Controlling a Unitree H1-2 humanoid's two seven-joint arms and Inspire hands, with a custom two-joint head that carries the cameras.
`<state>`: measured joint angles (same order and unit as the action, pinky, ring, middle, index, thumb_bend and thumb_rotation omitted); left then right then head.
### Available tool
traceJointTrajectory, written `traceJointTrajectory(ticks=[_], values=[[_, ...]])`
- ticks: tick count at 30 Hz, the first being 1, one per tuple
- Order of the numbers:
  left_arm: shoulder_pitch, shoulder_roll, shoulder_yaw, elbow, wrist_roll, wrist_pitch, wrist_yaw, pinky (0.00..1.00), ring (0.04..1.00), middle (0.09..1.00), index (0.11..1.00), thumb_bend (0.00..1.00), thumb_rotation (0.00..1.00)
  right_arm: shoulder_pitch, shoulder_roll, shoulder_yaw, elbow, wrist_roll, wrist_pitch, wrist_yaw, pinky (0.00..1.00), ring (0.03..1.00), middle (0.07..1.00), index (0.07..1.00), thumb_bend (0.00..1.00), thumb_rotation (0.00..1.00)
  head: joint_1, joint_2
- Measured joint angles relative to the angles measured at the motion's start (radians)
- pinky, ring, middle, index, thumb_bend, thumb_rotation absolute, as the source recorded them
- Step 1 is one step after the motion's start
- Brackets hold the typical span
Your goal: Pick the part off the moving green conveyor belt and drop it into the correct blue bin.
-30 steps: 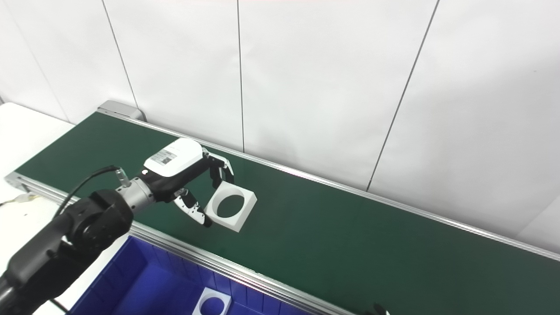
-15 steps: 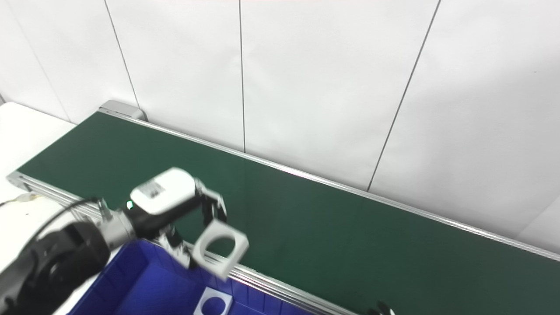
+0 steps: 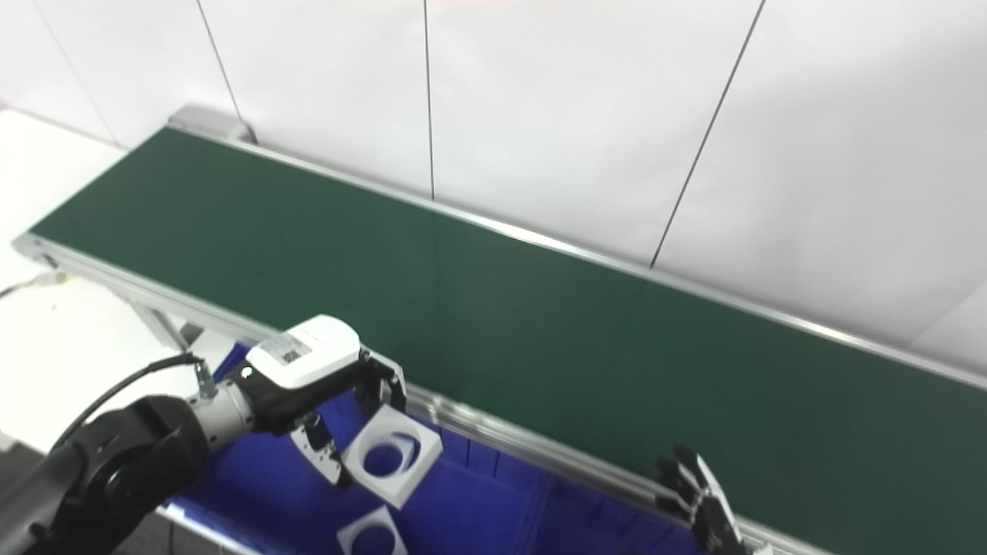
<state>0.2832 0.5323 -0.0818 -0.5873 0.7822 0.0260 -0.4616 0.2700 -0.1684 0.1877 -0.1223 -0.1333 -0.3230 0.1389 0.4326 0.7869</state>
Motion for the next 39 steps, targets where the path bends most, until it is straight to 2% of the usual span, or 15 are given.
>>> traceJointTrajectory(ticks=[2,7,14,20,21,28,32,33,34,35,36,37,39], values=[[0.008,-0.010,-0.001,0.025,0.017,-0.006,0.013,0.54,0.485,0.469,0.498,0.52,0.00,-0.002,-0.003,-0.002,-0.010,0.004,0.009,0.005,0.70,0.790,0.816,0.889,0.74,0.57,-0.002,0.015],[0.028,-0.023,-0.006,0.119,0.040,-0.036,0.061,0.51,0.466,0.448,0.505,0.52,0.00,-0.007,-0.003,-0.011,-0.022,0.010,0.026,0.008,0.69,0.785,0.813,0.885,0.76,0.59,-0.002,0.029],[0.036,-0.051,-0.013,0.254,0.064,-0.046,0.145,0.54,0.469,0.430,0.512,0.52,0.00,-0.007,-0.004,-0.014,-0.027,0.018,0.041,0.009,0.69,0.781,0.808,0.882,0.77,0.59,-0.005,0.038],[0.035,-0.053,-0.031,0.335,0.095,-0.058,0.190,0.58,0.501,0.450,0.511,0.52,0.00,-0.007,-0.006,-0.014,-0.033,0.020,0.050,0.010,0.69,0.783,0.807,0.882,0.77,0.58,-0.014,0.043],[0.034,-0.053,-0.036,0.343,0.106,-0.058,0.193,0.60,0.514,0.454,0.510,0.52,0.00,-0.007,-0.007,-0.014,-0.034,0.021,0.052,0.010,0.69,0.783,0.809,0.884,0.77,0.58,-0.014,0.043],[0.025,-0.056,-0.054,0.362,0.148,-0.056,0.209,0.59,0.519,0.457,0.507,0.52,0.00,-0.007,-0.009,-0.014,-0.034,0.023,0.052,0.010,0.69,0.783,0.810,0.880,0.77,0.57,-0.021,0.041],[0.020,-0.056,-0.055,0.362,0.166,-0.054,0.217,0.58,0.578,0.502,0.490,0.52,0.00,-0.007,-0.008,-0.014,-0.034,0.023,0.052,0.010,0.69,0.784,0.811,0.881,0.76,0.57,-0.029,0.038],[0.020,-0.056,-0.056,0.362,0.176,-0.050,0.220,0.60,0.646,0.640,0.634,0.71,0.00,-0.006,-0.008,-0.014,-0.034,0.023,0.052,0.010,0.69,0.782,0.811,0.881,0.76,0.57,-0.034,0.037],[0.020,-0.056,-0.058,0.362,0.191,-0.045,0.220,0.61,0.669,0.688,0.684,0.78,0.00,-0.006,-0.008,-0.013,-0.034,0.023,0.052,0.010,0.69,0.782,0.811,0.881,0.76,0.57,-0.034,0.037],[0.021,-0.056,-0.060,0.361,0.202,-0.035,0.219,0.65,0.743,0.804,0.833,0.86,0.01,-0.006,-0.008,-0.013,-0.034,0.023,0.052,0.010,0.69,0.783,0.812,0.882,0.76,0.58,-0.038,0.034],[0.022,-0.056,-0.060,0.357,0.212,-0.026,0.214,0.67,0.794,0.872,0.908,0.90,0.02,-0.006,-0.008,-0.013,-0.034,0.023,0.052,0.010,0.69,0.783,0.812,0.882,0.77,0.58,-0.043,0.034],[0.023,-0.056,-0.060,0.352,0.215,-0.014,0.203,0.73,0.872,0.947,0.970,0.95,0.03,-0.006,-0.008,-0.013,-0.034,0.023,0.052,0.010,0.69,0.783,0.812,0.880,0.77,0.58,-0.044,0.032],[0.023,-0.056,-0.060,0.349,0.230,0.003,0.192,0.79,0.931,0.979,0.988,0.98,0.04,-0.006,-0.008,-0.013,-0.034,0.023,0.052,0.010,0.69,0.782,0.810,0.880,0.77,0.58,-0.051,0.031]])
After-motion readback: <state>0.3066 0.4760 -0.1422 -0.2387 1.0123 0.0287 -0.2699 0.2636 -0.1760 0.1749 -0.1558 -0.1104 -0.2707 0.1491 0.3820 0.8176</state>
